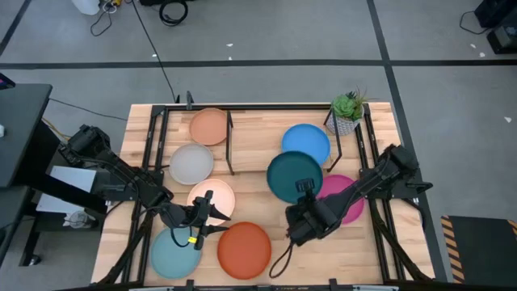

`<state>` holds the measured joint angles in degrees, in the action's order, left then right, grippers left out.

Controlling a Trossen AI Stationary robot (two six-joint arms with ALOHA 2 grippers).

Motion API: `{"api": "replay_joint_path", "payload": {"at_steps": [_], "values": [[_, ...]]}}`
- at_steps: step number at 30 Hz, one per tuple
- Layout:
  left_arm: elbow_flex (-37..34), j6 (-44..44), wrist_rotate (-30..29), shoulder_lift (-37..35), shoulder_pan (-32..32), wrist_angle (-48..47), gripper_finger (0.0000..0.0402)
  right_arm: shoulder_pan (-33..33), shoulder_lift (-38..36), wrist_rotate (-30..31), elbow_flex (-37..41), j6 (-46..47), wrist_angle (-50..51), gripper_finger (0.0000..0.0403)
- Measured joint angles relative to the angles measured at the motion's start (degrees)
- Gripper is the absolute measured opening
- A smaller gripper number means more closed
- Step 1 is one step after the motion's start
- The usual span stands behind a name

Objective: Place and stack plates onto a shelf
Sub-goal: Stack the green plate on top of the blue plate on the shelf

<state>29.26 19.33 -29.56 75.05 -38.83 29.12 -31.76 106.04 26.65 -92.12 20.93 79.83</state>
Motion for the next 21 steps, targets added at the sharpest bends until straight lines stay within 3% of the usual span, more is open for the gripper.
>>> {"api": "replay_joint_path", "payload": {"at_steps": [10, 21], "values": [[0.0, -0.3, -1.2, 0.0, 0.2, -0.2, 0.0141, 7.6, -13.0, 0.0, 14.9, -0.9, -7.9, 0.0024], [0.0, -0.4, -1.3, 0.0, 0.2, -0.2, 0.0141, 19.1, -16.9, -0.3, 24.9, -8.3, -15.7, 0.0024]]}}
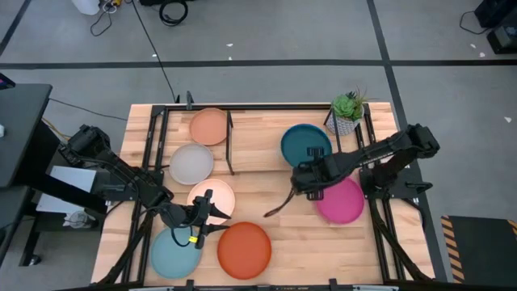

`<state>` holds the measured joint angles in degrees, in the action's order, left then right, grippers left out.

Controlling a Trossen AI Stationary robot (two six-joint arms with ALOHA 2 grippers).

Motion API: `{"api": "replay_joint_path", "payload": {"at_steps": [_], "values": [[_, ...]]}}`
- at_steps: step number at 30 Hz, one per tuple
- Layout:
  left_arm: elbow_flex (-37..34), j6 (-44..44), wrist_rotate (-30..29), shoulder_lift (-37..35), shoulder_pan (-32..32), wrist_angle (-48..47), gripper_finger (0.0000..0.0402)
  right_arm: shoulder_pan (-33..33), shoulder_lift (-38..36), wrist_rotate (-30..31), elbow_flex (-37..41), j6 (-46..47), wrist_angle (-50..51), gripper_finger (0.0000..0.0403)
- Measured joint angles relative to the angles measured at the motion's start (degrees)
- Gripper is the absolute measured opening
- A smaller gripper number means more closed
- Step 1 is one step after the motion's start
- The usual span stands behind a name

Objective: Place and stack plates onto a shelf
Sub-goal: Stack the green plate on top of the blue plate on the shelf

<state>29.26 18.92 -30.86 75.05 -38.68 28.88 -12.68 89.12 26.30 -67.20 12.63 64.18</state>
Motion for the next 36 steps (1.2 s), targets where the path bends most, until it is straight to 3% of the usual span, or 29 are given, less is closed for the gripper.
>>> {"api": "replay_joint_path", "payload": {"at_steps": [12, 27, 36], "values": [[0.0, 0.0, 0.0, 0.0, -0.1, -0.4, 0.0141, 6.1, 0.0, -0.9, 4.1, -4.9, -6.8, 0.0024], [0.0, 0.4, 0.0, 0.0, -0.1, -0.5, 0.0141, 6.6, 0.0, -2.4, 7.0, -4.7, -10.5, 0.0068], [0.0, 0.4, 0.0, 0.0, -0.1, -0.5, 0.0141, 6.4, 0.0, -3.9, 5.0, -4.7, -9.0, 0.0073]]}}
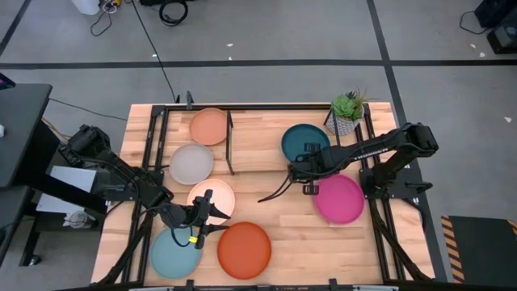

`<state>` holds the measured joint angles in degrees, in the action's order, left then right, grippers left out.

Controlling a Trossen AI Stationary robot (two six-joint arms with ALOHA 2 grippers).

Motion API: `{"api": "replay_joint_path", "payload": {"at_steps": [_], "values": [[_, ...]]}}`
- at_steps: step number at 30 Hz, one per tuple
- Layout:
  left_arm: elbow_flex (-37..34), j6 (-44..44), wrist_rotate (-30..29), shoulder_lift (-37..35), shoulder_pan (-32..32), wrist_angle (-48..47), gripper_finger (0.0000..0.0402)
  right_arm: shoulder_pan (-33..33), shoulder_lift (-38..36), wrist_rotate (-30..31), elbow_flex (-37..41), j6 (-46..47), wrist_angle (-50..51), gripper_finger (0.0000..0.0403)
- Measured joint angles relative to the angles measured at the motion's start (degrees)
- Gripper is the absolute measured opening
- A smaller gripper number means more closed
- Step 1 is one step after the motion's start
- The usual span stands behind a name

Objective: Place and stack plates onto a shelf
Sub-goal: Stack the green plate on top of the blue plate on the shelf, then stack the pink plate on top of the green plate on the shelf

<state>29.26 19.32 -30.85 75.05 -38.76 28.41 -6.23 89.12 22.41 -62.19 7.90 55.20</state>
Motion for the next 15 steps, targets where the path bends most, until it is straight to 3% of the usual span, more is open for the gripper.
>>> {"api": "replay_joint_path", "payload": {"at_steps": [7, 15], "values": [[0.0, 0.5, 0.0, 0.0, 0.0, -0.6, 0.0141, -1.8, 0.0, 0.3, -3.9, 2.1, 3.5, 0.0074], [0.0, 1.2, 0.0, 0.0, -0.1, -1.4, 0.0141, -11.5, 0.4, 0.0, -4.4, 6.9, -5.7, 0.0074]]}}
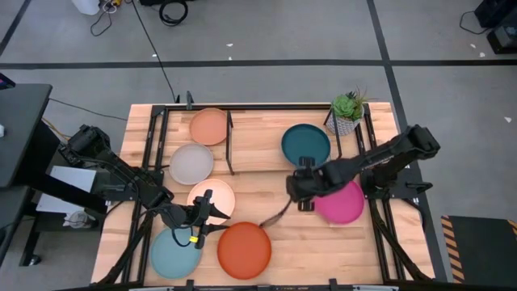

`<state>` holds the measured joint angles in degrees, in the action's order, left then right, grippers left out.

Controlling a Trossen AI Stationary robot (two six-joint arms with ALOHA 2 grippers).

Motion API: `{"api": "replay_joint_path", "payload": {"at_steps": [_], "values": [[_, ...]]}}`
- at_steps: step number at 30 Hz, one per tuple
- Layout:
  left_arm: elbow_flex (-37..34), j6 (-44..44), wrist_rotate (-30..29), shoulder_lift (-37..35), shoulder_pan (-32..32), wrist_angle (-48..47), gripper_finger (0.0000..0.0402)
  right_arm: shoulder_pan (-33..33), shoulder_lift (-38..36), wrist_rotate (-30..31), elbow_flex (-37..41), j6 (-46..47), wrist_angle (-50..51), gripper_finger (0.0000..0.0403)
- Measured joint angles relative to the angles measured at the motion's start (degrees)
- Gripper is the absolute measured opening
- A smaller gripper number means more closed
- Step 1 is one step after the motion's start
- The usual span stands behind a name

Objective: Place and stack plates onto a shelf
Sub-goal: Stack the pink plate on top of the green plate on the shelf

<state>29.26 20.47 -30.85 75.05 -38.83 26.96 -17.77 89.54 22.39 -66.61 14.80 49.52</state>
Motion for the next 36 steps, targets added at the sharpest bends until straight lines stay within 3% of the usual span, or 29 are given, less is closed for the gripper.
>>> {"api": "replay_joint_path", "payload": {"at_steps": [4, 14, 23, 36], "values": [[0.0, 0.0, 0.0, 0.0, 0.0, 0.1, 0.0141, -4.9, 1.2, -0.4, 0.0, 5.9, -0.8, 0.0074], [0.0, -0.1, 0.0, 0.0, 0.1, 0.2, 0.0141, -12.6, 10.4, -11.8, 0.0, 21.6, 0.7, 0.0074], [0.0, -0.2, 0.0, 0.0, 0.2, 0.2, 0.0141, -15.7, 15.7, -10.2, -3.7, 37.1, 15.2, 0.0078], [0.0, -0.8, 0.0, 0.0, 0.2, -0.3, 0.0141, -17.1, 15.7, -14.7, 0.1, 44.9, 15.9, 0.0125]]}}
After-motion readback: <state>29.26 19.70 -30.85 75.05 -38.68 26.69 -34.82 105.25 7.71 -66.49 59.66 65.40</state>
